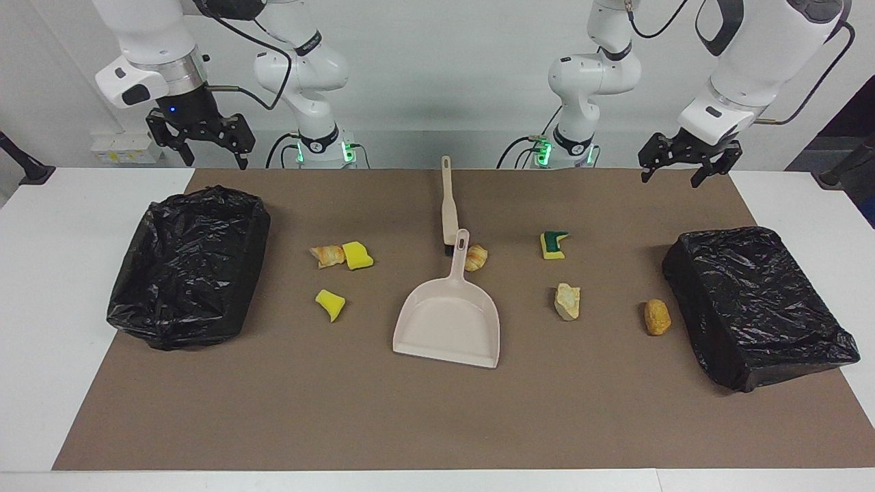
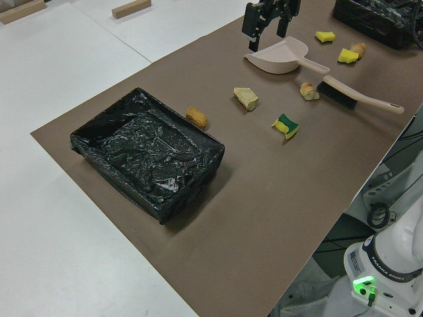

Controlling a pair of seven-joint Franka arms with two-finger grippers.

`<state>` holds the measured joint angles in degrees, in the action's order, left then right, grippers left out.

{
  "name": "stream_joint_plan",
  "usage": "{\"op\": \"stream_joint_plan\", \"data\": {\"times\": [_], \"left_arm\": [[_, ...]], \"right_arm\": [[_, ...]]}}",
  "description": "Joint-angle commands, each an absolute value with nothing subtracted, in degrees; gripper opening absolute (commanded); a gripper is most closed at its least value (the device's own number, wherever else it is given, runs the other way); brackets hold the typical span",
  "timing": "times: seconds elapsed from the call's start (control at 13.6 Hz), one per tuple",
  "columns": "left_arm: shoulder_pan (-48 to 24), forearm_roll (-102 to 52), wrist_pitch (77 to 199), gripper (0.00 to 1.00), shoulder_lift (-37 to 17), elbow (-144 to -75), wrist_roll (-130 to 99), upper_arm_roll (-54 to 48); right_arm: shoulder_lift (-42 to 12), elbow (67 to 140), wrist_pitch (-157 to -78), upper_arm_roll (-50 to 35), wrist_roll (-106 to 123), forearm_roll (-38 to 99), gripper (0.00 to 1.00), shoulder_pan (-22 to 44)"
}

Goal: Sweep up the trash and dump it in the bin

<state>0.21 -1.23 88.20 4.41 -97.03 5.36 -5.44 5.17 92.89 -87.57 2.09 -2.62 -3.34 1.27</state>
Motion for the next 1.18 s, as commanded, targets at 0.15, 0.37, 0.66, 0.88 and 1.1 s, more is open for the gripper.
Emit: {"op": "stream_joint_plan", "data": {"times": [0.15,0.37,0.66,0.88,1.1], "left_arm": [[-2.2,-2.3,96.3,1.0,10.1,-107.4,5.4,-5.0],[-4.6,-4.1,102.0,1.0,13.2,-114.8,5.3,-4.9],[-9.7,-6.4,105.6,1.0,17.1,-123.2,5.0,-5.0],[-14.4,-7.6,110.6,1.0,22.8,-132.3,2.1,-5.0],[-21.7,-8.1,113.6,1.0,23.6,-135.1,-2.6,-5.0]], "right_arm": [[6.2,94.0,-87.2,1.7,-3.5,-2.5,1.0,0.5],[6.2,94.0,-87.1,1.7,-3.5,-2.5,1.0,0.5],[6.2,94.0,-87.0,1.7,-3.6,-2.5,1.0,0.6],[6.2,94.2,-87.1,1.8,-4.0,-2.5,1.0,0.4],[6.3,94.8,-86.7,1.9,-3.3,1.9,1.0,-2.5]]}}
